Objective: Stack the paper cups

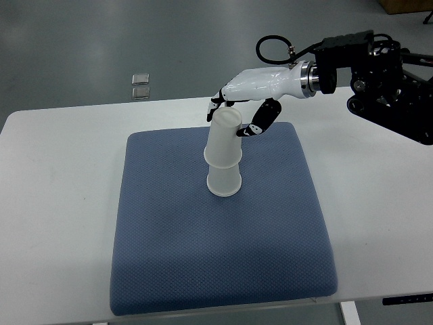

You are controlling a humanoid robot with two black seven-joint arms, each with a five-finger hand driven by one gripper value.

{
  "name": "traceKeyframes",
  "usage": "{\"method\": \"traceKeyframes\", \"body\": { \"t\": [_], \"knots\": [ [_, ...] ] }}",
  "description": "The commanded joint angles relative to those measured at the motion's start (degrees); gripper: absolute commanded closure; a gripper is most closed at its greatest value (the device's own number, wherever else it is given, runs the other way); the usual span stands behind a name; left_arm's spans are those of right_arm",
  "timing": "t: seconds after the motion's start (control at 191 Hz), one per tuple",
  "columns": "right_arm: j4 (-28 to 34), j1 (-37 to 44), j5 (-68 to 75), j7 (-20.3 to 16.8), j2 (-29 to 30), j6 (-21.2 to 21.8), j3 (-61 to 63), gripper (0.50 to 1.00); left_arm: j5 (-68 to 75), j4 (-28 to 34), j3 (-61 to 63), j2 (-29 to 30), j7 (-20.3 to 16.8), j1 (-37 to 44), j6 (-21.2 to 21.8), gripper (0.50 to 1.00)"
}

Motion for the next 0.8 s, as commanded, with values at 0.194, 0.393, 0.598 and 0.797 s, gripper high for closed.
{"method": "traceKeyframes", "body": {
  "t": [0.194, 0.393, 0.598, 0.797],
  "knots": [
    [0.1, 0.2, 0.6, 0.0, -0.7, 0.3, 0.1, 0.585, 0.0, 0.0, 0.0, 0.0, 0.0, -0.1, 0.0, 0.500],
    [-0.5, -0.3, 1.4, -0.3, -2.1, 0.0, 1.1, 0.585, 0.0, 0.0, 0.0, 0.0, 0.0, 0.0, 0.0, 0.500],
    [-7.2, -3.3, 15.8, -3.6, -3.1, -1.8, 6.8, 0.587, 0.0, 0.0, 0.0, 0.0, 0.0, 0.0, 0.0, 0.500],
    [-13.1, -10.4, 31.8, -10.3, -1.9, -8.5, 15.3, 0.587, 0.0, 0.0, 0.0, 0.0, 0.0, 0.0, 0.0, 0.500]
  ]
}}
